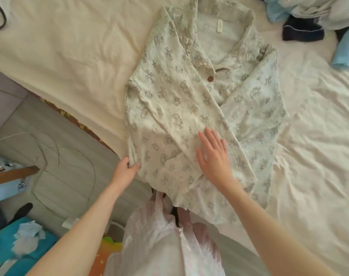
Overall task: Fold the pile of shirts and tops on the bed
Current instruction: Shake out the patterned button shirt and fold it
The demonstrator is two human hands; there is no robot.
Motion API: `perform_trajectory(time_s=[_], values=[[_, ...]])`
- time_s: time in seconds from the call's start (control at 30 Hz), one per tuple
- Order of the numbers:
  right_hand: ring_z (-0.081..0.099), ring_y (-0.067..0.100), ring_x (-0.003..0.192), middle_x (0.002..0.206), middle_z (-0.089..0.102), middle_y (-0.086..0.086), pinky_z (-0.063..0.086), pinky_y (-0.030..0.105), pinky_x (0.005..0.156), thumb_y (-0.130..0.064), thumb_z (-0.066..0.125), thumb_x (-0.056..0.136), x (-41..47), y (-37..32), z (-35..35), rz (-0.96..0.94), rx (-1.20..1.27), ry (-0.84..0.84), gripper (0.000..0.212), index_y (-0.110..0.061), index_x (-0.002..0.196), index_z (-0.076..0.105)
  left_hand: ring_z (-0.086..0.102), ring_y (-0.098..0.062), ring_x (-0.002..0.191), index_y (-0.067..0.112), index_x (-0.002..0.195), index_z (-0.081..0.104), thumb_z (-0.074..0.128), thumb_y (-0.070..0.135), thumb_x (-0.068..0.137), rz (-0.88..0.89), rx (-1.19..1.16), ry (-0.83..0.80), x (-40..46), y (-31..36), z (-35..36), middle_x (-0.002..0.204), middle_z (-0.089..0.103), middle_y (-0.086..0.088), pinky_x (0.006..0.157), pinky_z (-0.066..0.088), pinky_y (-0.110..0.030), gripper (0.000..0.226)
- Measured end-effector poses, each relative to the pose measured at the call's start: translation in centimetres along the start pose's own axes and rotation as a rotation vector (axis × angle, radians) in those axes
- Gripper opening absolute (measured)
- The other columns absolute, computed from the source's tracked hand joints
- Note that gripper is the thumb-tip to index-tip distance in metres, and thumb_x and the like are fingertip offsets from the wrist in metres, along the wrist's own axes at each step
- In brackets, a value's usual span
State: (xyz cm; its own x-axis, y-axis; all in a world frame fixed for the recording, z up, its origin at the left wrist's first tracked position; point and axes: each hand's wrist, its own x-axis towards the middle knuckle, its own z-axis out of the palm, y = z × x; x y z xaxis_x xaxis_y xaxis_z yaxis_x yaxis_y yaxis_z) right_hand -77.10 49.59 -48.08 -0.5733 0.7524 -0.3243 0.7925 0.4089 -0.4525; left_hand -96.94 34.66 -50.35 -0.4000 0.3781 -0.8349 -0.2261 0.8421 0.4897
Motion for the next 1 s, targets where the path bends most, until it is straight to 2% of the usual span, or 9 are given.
perform_trajectory(time_s=[0.13,0.27,0.37,0.47,0.57,0.63,0.77,0.87,1.0], values=[[0.027,0.026,0.141,0.148,0.038,0.01,0.021,0.052,0.115,-0.011,0.053,0.095,-10.1,5.8,0.4,0.178,0.054,0.12,0.044,-0.013,0.138,0.047,0.053,-0.02,0.084,0.01,0.1,0.055,0.051,0.013,0.095,-0.02,0.105,0.084,-2.9,-4.4,1.4,0.086,0.057,-0.001,0.062,0.038,-0.026,0.007],[0.042,0.035,0.129,0.137,0.047,0.018,0.033,0.05,0.107,-0.006,0.058,0.089,-16.9,10.2,0.6,0.39,0.081,0.231,0.042,-0.003,0.13,0.051,0.047,-0.02,0.073,0.011,0.081,0.051,0.044,0.009,0.096,-0.047,0.118,0.197,-6.0,-8.9,1.8,0.082,0.053,-0.007,0.06,0.035,-0.029,0.017],[0.039,0.032,0.128,0.138,0.044,0.017,0.029,0.04,0.107,-0.02,0.057,0.093,-19.6,12.1,0.2,0.703,0.189,0.214,0.05,-0.002,0.136,0.041,0.056,-0.019,0.072,0.008,0.092,0.05,0.036,0.003,0.096,-0.068,-0.01,0.302,-8.0,-10.9,1.4,0.093,0.056,-0.01,0.065,0.047,-0.027,0.015],[0.046,0.031,0.123,0.132,0.051,0.014,0.035,0.045,0.106,-0.04,0.059,0.088,-20.4,13.4,0.4,0.912,0.404,0.148,0.06,-0.004,0.134,0.045,0.06,-0.015,0.071,0.015,0.089,0.051,0.033,0.009,0.101,-0.034,-0.142,0.367,-10.0,-11.2,0.9,0.101,0.059,-0.014,0.078,0.05,-0.031,0.022],[0.059,0.029,0.103,0.102,0.066,0.007,0.047,0.049,0.092,-0.057,0.056,0.073,-19.9,14.7,1.5,0.961,0.519,0.09,0.05,-0.016,0.1,0.065,0.059,-0.016,0.079,0.013,0.101,0.052,0.034,0.012,0.102,0.044,-0.269,0.359,-11.8,-10.3,1.0,0.109,0.057,-0.012,0.087,0.047,-0.036,0.018],[0.061,0.028,0.095,0.092,0.067,0.009,0.05,0.046,0.085,-0.038,0.061,0.081,-19.2,14.5,1.3,1.007,0.626,0.092,0.021,-0.018,0.082,0.065,0.059,-0.018,0.088,0.01,0.112,0.05,0.035,0.012,0.102,0.044,-0.411,0.347,-12.4,-9.8,1.1,0.114,0.057,-0.011,0.092,0.045,-0.038,0.018],[0.052,0.017,0.071,0.085,0.061,0.008,0.044,0.03,0.066,-0.012,0.057,0.09,-18.7,14.0,0.5,1.109,1.01,0.132,0.023,0.0,0.109,0.06,0.056,-0.029,0.11,0.01,0.121,0.047,0.034,0.018,0.103,-0.011,-0.638,0.363,-13.1,-9.6,0.9,0.126,0.054,-0.014,0.102,0.041,-0.044,0.023],[0.056,0.022,0.089,0.106,0.057,0.01,0.048,0.036,0.083,-0.011,0.052,0.094,-20.0,13.9,0.4,1.221,1.288,0.27,0.024,-0.007,0.118,0.051,0.053,-0.03,0.111,0.009,0.13,0.041,0.031,0.02,0.104,-0.007,-0.669,0.378,-13.7,-9.5,1.0,0.13,0.05,-0.015,0.101,0.041,-0.045,0.03],[0.056,0.026,0.104,0.12,0.055,0.012,0.049,0.042,0.087,-0.016,0.05,0.097,-23.3,13.7,-0.6,1.181,1.324,0.33,0.023,-0.01,0.119,0.049,0.053,-0.027,0.11,0.004,0.136,0.037,0.032,0.018,0.103,-0.025,-0.679,0.416,-15.7,-9.4,1.0,0.132,0.049,-0.017,0.101,0.042,-0.043,0.036]])
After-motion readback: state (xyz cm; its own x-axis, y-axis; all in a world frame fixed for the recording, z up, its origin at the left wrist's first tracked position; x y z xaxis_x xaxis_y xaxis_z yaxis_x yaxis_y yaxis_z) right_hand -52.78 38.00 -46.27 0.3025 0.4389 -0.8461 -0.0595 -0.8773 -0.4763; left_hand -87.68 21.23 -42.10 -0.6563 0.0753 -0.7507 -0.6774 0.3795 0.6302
